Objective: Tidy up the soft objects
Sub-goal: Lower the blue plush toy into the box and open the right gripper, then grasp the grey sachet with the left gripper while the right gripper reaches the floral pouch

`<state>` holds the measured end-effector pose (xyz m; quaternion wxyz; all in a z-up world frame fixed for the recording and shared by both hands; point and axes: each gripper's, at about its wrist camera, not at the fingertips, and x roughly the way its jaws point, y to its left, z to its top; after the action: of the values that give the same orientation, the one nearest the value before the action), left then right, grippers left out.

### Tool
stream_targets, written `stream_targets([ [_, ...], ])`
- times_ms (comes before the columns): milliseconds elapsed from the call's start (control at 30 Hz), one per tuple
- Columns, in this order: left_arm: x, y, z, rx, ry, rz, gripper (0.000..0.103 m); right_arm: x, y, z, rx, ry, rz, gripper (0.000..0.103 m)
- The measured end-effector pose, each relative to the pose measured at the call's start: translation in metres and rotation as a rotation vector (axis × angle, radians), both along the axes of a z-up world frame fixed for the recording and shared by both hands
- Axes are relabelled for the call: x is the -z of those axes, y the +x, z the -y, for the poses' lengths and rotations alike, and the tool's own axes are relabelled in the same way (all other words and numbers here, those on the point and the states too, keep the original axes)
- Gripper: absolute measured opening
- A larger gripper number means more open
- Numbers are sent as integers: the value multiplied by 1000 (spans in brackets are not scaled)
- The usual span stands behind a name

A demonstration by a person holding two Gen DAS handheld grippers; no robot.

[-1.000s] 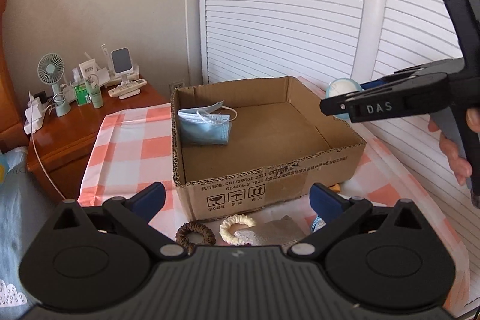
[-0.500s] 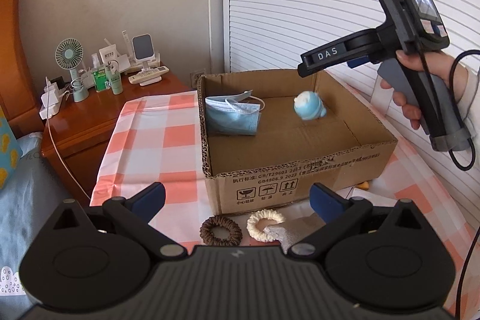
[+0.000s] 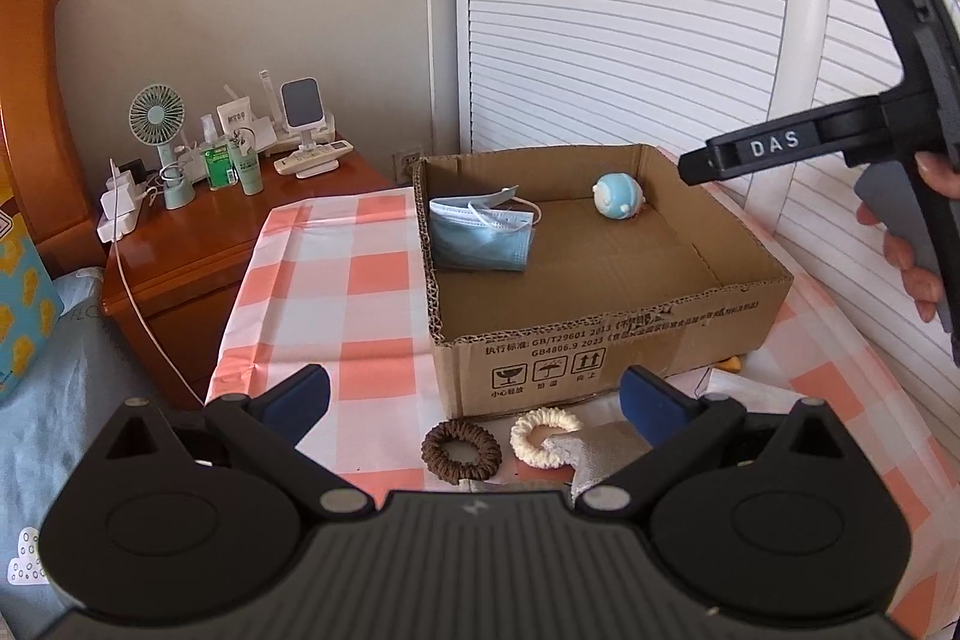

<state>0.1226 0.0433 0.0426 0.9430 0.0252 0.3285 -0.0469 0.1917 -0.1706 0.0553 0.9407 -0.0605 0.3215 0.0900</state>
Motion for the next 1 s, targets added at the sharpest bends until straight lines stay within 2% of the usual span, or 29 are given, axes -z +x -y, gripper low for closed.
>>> stream_targets([
  [200,3,-11,-1,2,11,-2,102,16,-43,7,-1,0,-12,103],
  [433,11,-24,-2,-1,16,-20,102,56,-84,8,-30,3,-87,103],
  [700,21,-37,-5,4,27,-44,102,81,-115,2,-75,63,-136,103],
  [1000,30,-40,-7,-3,24,-68,102,93,-126,-33,-185,-42,-134,103],
])
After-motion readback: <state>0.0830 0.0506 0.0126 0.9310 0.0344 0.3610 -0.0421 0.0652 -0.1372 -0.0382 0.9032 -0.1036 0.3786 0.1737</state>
